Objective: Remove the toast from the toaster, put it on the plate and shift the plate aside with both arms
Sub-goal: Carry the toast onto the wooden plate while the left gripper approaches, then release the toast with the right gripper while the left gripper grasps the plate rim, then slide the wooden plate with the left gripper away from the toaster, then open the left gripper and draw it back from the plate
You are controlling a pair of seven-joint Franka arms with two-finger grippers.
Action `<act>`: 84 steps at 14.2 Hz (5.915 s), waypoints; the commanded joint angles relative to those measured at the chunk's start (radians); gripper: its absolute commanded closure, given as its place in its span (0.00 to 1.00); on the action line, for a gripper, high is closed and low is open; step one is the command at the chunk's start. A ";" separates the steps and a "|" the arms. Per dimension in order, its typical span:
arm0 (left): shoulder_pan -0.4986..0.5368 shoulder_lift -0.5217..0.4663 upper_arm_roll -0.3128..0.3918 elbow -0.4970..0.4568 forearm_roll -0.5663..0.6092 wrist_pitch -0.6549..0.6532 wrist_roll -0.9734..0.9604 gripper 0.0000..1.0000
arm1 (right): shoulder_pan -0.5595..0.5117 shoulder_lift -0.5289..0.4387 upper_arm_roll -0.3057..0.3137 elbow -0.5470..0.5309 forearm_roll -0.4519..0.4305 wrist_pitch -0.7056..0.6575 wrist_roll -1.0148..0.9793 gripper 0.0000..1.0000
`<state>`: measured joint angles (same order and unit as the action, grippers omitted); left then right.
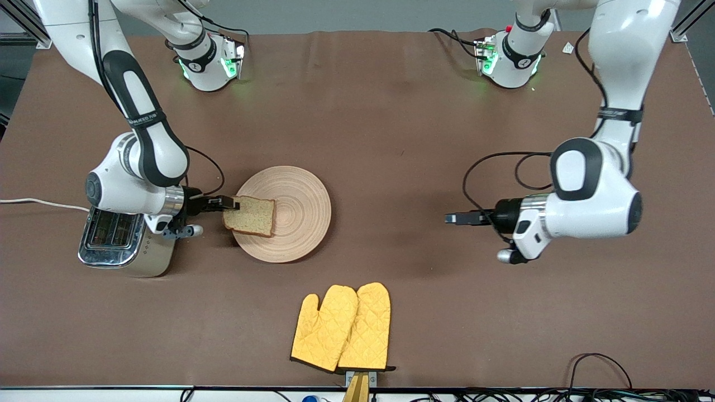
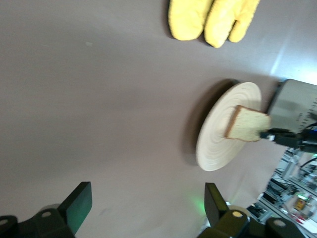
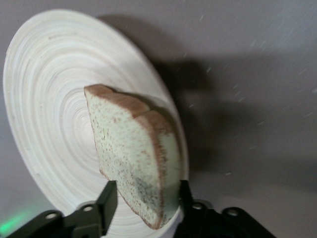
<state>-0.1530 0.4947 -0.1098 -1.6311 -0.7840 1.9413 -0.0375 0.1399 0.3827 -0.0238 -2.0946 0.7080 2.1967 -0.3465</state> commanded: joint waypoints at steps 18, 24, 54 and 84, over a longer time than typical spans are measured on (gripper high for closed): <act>-0.517 0.447 0.001 0.278 -0.377 0.591 0.054 0.04 | -0.052 -0.242 -0.166 0.625 -0.622 -0.688 0.073 0.00; -0.548 0.476 -0.024 0.280 -0.383 0.660 0.181 0.78 | -0.063 -0.289 -0.168 0.732 -0.743 -0.755 0.158 0.00; 0.636 0.427 -0.013 0.304 0.012 -0.424 0.944 1.00 | -0.060 -0.304 -0.153 0.653 -0.705 -0.718 0.288 0.00; 0.139 -0.397 0.032 0.164 0.764 -0.273 0.163 0.00 | -0.068 -0.301 -0.156 0.653 -0.705 -0.727 0.282 0.00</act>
<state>-0.0082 0.2805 -0.0795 -1.1912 -0.0460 1.5252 0.1454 0.0751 0.1078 -0.1814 -1.4126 -0.0050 1.4687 -0.0762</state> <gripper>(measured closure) 0.000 0.000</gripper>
